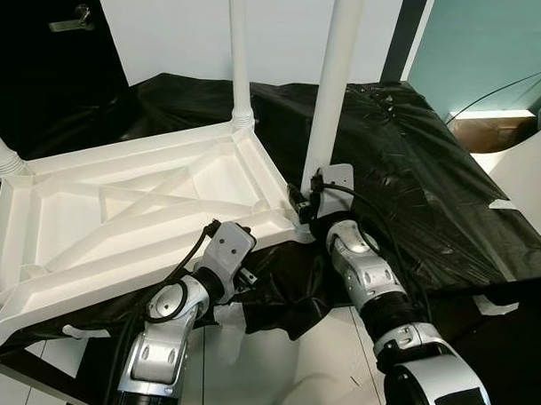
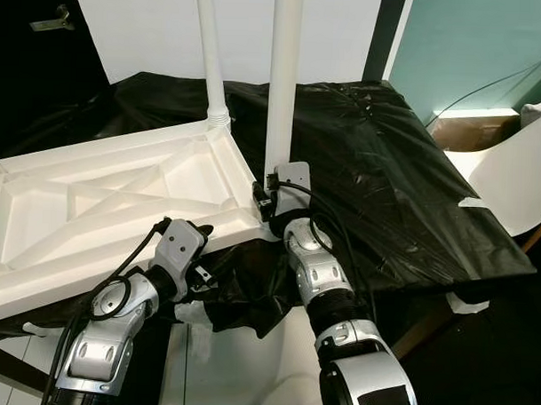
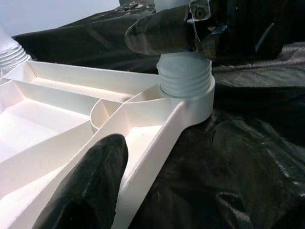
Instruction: Building children table
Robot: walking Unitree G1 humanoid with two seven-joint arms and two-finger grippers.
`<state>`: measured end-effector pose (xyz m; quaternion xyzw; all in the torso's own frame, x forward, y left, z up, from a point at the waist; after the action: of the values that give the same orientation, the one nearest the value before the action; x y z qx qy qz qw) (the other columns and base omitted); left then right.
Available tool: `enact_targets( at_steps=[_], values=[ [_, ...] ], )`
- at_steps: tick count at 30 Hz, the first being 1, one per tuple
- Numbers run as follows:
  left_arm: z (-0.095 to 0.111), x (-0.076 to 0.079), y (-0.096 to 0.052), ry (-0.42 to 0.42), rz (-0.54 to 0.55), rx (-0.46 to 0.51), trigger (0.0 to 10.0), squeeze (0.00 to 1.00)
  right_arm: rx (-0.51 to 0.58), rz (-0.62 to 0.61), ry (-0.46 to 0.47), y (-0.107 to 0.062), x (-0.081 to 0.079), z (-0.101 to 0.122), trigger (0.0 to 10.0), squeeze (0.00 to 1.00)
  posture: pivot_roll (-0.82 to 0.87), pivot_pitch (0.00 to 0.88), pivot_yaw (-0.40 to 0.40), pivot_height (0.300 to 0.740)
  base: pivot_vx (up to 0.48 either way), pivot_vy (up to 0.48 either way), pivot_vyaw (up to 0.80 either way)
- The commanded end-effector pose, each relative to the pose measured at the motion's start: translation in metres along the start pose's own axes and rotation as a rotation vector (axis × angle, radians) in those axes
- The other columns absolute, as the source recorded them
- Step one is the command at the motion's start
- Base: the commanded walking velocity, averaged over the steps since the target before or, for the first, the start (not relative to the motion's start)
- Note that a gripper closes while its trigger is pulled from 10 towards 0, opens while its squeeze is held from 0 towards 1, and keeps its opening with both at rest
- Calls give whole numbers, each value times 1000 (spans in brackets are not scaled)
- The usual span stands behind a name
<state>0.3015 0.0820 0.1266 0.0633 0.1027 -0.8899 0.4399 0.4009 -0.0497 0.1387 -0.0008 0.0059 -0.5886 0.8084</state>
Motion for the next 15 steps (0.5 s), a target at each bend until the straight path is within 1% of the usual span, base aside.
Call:
enact_targets(
  at_steps=[1,7,8,9,10,11,13,15],
  values=[
    [0,-8,1,4,82,0,10000,0,-89,-15,44,-6,0,-24,10000,0,71,0,-18,740,0,0,0],
    [0,-7,1,3,82,0,10000,0,-69,-21,36,-8,2,-20,10000,0,77,0,-24,740,0,0,0],
    [0,-7,0,2,84,-1,10000,0,-45,-17,31,-9,5,-16,10000,976,77,0,-27,740,0,0,0],
    [0,-7,0,2,84,-1,10000,0,-45,-17,31,-9,5,-16,10000,976,77,0,-27,740,0,0,0],
    [-1,-6,-1,0,85,-3,10000,0,-6,7,4,-11,9,-8,10000,1000,76,0,-26,740,0,0,0],
    [-1,-6,-1,0,85,-3,10000,0,-6,7,4,-11,9,-8,10000,1000,76,0,-26,740,0,0,0],
    [-1,-6,-1,2,84,-4,10000,0,8,19,9,-12,15,-5,10000,1000,74,0,-26,740,0,0,0],
    [-2,-8,-1,6,85,-7,10000,0,24,73,-9,-13,18,-2,10000,1000,72,0,-24,740,0,0,0]
  ],
)
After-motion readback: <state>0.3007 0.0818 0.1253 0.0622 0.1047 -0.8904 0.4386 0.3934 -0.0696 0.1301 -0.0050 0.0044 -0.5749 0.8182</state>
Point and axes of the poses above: a point about 5 cm out from each wrist's last joint towards the gripper, its own y axis pointing out of the wrist towards the gripper, its own z axis along the axis of the wrist's last joint, x = y × z, the point moved 5 cm from there along y, pointing out of the wrist towards the gripper, and after that the axes turned 2 degrees about -y, right-handed, at the moved point
